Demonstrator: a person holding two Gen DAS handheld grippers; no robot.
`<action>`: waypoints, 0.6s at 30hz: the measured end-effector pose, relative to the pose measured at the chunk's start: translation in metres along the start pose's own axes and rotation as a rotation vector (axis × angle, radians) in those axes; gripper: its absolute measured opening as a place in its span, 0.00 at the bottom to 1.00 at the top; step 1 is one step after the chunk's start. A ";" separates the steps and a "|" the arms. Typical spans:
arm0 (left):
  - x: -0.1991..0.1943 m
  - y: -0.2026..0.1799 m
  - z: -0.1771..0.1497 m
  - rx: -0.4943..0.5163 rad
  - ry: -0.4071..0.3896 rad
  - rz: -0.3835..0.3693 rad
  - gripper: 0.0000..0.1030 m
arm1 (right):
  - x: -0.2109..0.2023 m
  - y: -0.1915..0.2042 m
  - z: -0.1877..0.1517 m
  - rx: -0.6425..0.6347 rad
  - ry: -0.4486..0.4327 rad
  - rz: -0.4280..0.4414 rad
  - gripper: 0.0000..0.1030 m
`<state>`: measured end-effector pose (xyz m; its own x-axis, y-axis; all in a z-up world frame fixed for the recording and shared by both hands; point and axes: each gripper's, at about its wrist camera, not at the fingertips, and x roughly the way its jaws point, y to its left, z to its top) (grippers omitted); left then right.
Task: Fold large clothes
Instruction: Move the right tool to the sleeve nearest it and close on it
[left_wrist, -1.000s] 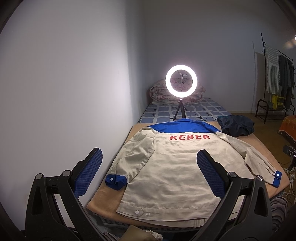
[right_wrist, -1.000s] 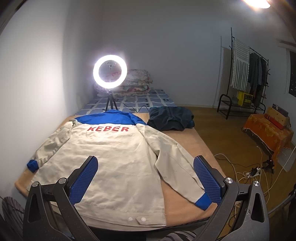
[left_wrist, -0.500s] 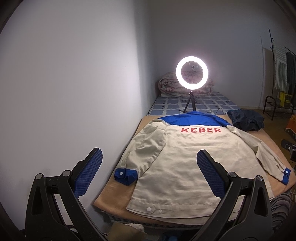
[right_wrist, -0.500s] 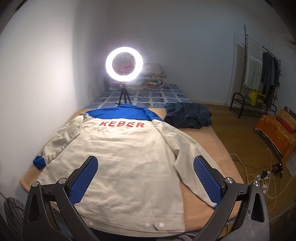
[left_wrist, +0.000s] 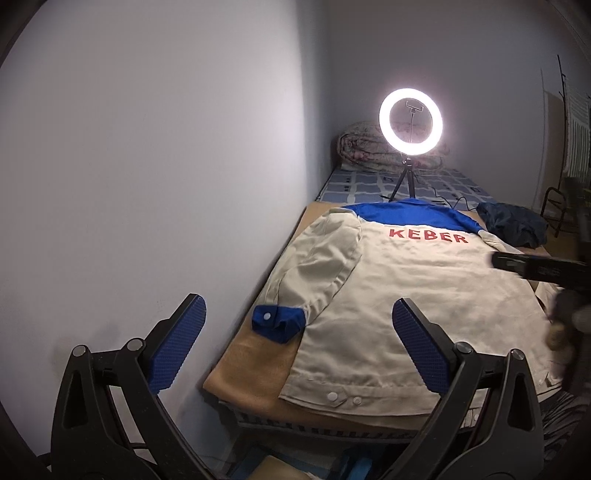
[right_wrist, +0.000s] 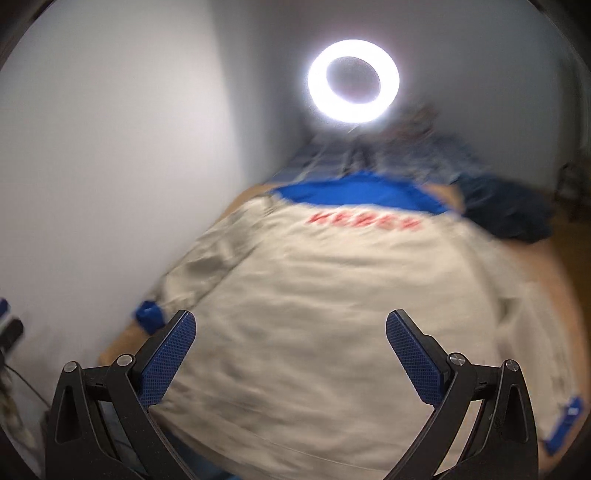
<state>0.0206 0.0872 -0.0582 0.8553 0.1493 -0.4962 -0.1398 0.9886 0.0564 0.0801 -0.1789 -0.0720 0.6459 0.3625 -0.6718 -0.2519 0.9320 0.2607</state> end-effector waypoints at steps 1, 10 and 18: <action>0.001 0.003 -0.004 -0.006 0.002 0.001 0.95 | 0.020 0.007 0.003 0.011 0.034 0.054 1.00; -0.004 0.020 -0.029 0.008 0.034 0.014 0.88 | 0.151 0.073 0.001 0.059 0.256 0.286 0.77; 0.004 0.035 -0.036 -0.026 0.068 -0.004 0.81 | 0.243 0.112 -0.024 0.167 0.435 0.373 0.61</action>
<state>0.0010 0.1220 -0.0894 0.8199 0.1427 -0.5545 -0.1503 0.9881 0.0320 0.1920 0.0134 -0.2225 0.1723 0.6649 -0.7267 -0.2654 0.7418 0.6158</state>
